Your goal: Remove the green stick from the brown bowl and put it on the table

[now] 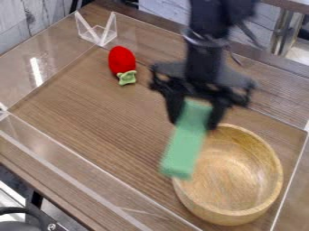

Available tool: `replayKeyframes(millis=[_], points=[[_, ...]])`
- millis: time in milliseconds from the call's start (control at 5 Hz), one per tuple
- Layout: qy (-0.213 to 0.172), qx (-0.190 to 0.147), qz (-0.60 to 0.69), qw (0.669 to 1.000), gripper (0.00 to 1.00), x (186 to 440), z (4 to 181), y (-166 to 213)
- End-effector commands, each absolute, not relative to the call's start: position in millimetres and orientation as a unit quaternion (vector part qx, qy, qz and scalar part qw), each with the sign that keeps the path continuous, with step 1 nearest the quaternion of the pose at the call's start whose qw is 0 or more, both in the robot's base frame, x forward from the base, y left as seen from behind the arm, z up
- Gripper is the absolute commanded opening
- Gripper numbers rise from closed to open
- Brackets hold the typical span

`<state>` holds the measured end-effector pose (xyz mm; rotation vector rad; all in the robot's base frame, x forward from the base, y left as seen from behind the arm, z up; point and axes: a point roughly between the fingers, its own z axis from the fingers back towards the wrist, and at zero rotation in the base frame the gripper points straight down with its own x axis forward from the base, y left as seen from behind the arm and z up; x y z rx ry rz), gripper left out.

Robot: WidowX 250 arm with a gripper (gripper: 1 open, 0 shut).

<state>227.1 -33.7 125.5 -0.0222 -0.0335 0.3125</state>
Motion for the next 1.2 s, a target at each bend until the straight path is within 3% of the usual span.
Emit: replayKeyframes(millis=[0, 1000], points=[[-0.053, -0.012, 0.150, 0.987, 0.00, 239, 133.1, 1], [-0.068, -0.006, 0.162, 0.984, 0.00, 251, 125.5, 19]])
